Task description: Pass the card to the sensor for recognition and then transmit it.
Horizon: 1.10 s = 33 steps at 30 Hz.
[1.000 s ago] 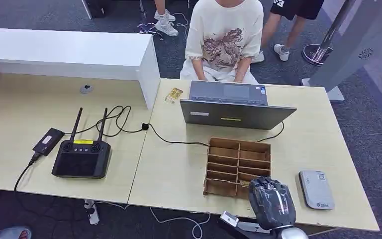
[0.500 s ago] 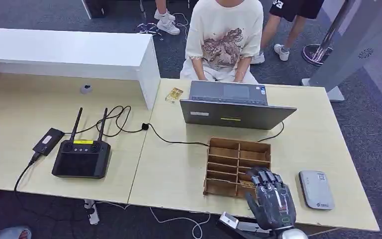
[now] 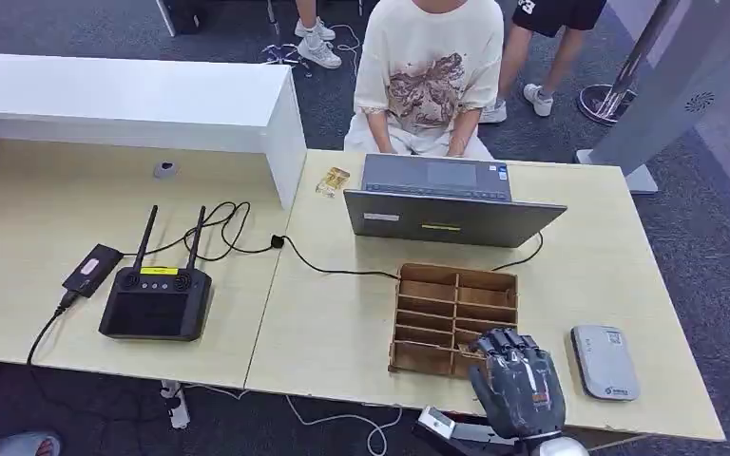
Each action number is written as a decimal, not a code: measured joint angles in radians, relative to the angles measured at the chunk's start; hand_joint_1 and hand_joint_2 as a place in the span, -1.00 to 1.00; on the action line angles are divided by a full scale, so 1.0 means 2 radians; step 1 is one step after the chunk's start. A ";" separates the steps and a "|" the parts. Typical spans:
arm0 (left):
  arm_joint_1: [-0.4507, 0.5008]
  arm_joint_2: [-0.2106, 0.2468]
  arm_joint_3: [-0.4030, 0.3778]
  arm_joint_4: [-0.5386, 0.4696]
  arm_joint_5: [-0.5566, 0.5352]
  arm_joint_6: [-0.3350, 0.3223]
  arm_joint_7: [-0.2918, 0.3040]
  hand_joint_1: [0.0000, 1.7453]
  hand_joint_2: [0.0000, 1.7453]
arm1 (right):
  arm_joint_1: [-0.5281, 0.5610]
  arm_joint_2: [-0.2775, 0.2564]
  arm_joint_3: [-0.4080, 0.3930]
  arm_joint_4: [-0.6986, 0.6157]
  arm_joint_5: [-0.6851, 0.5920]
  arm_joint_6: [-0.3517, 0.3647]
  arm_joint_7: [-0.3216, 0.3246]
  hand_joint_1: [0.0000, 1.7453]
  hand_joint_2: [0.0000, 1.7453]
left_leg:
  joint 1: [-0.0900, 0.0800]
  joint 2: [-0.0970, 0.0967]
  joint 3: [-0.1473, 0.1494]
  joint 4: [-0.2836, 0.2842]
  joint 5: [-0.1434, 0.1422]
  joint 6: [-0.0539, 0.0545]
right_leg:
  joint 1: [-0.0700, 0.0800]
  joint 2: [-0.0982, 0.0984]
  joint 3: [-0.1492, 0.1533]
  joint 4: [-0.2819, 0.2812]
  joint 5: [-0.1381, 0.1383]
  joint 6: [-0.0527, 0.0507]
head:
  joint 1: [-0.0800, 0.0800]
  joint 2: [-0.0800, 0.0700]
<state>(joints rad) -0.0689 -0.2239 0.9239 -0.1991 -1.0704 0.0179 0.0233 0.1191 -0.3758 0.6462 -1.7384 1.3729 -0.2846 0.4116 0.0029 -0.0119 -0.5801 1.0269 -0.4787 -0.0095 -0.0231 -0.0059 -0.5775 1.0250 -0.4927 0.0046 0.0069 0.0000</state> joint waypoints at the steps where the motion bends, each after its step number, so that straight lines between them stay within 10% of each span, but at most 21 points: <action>1: 0.000 0.000 0.000 0.000 0.000 0.000 0.000 -1.00 -1.00 | 0.000 0.000 0.000 0.001 -0.001 0.001 -0.001 0.04 1.00 | 0.000 0.000 0.000 0.000 0.000 0.000 | 0.000 0.000 0.000 0.000 0.000 0.000 | 0.000 0.000; 11: 0.000 0.000 0.000 0.000 -0.005 0.000 0.000 -1.00 -1.00 | -0.002 0.004 -0.001 0.017 -0.005 0.002 -0.002 -0.14 1.00 | 0.000 0.000 0.000 0.000 0.000 0.000 | 0.000 0.000 0.000 0.000 0.000 0.000 | 0.000 0.000; 25: 0.000 0.000 0.000 0.000 -0.009 0.000 0.000 -1.00 -1.00 | -0.010 0.014 -0.012 0.048 -0.016 0.001 -0.001 0.10 1.00 | 0.000 0.000 0.000 0.000 0.000 0.000 | 0.000 0.000 0.000 0.000 0.000 0.000 | 0.000 0.000; 33: 0.000 0.000 0.000 0.000 -0.013 0.000 0.000 -1.00 -1.00 | -0.013 0.021 -0.017 0.065 -0.014 -0.008 -0.003 0.68 1.00 | 0.000 0.000 0.000 0.000 0.000 0.000 | 0.000 0.000 0.000 0.000 0.000 0.000 | 0.000 0.000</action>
<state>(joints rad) -0.0690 -0.2239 0.9243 -0.1991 -1.0971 0.0175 0.0225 0.0934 -0.3342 0.6115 -1.6075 1.3443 -0.3009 0.4063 0.0029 -0.0119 -0.5802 1.0269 -0.4787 -0.0095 -0.0231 -0.0060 -0.5775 1.0250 -0.4927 0.0046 0.0069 0.0000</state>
